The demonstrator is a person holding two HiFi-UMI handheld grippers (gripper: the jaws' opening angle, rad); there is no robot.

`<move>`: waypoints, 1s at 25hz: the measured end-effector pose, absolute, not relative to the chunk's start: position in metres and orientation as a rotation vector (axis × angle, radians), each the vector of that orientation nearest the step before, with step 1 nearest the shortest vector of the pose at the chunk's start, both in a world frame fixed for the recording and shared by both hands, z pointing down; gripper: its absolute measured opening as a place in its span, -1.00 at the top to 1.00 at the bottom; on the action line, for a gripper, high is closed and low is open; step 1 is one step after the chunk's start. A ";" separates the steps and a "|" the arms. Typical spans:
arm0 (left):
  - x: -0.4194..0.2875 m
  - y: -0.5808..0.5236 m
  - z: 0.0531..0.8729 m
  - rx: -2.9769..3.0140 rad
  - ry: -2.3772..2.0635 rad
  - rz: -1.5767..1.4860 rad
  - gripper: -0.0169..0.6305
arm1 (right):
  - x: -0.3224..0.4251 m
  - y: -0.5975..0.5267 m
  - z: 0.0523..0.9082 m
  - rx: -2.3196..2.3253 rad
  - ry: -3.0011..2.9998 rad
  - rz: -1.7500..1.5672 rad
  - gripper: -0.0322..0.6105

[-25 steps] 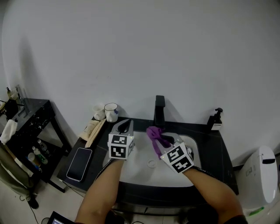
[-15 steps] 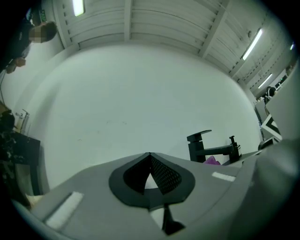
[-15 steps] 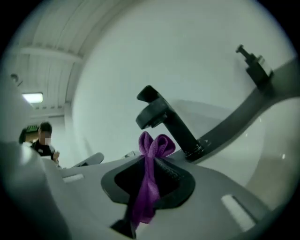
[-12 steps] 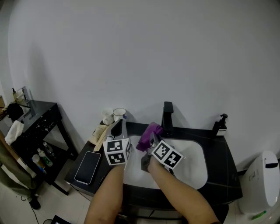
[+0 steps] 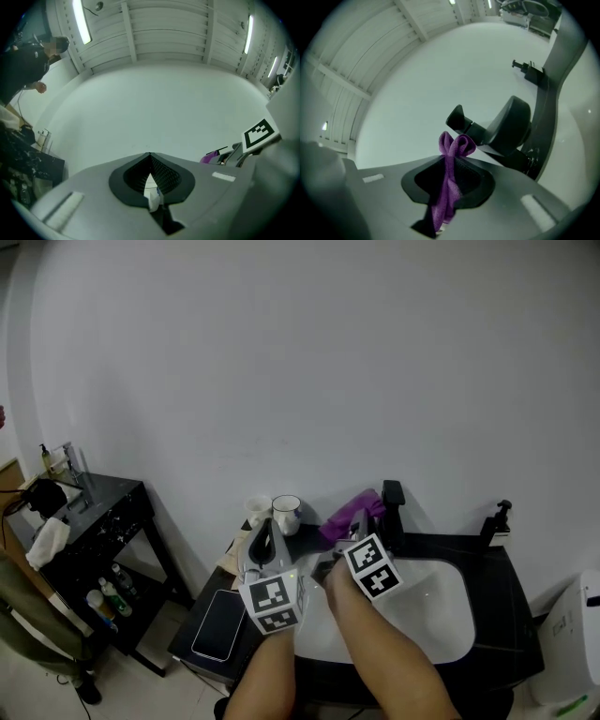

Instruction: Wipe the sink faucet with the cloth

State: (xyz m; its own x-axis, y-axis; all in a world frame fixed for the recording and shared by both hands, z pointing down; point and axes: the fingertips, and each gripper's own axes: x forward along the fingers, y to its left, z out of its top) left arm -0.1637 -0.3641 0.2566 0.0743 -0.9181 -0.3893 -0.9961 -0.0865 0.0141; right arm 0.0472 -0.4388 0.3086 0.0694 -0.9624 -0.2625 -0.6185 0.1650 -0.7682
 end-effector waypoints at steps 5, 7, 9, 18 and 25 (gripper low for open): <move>-0.166 -0.362 0.256 -2.129 1.921 0.503 0.90 | 0.049 -0.452 0.308 -1.567 1.564 -0.547 0.71; -0.164 -0.363 0.257 -2.148 1.911 0.516 0.90 | 0.054 -0.454 0.318 -1.600 1.550 -0.544 0.71; -0.162 -0.365 0.259 -2.175 1.903 0.519 0.90 | 0.057 -0.453 0.326 -1.631 1.545 -0.528 0.71; -0.141 -0.373 0.264 -2.269 1.835 0.457 0.90 | 0.061 -0.443 0.374 -1.618 1.398 -0.617 0.71; -0.133 -0.372 0.266 -2.271 1.812 0.412 0.90 | 0.059 -0.437 0.403 -1.590 1.322 -0.741 0.71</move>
State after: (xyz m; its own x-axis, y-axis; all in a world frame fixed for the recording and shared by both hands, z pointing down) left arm -0.1330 -0.3724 0.2661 0.2066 -0.9167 -0.3420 -0.9744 -0.2243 0.0127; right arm 0.0594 -0.4370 0.4027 0.2454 -0.9642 -0.1004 -0.4172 -0.0115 -0.9087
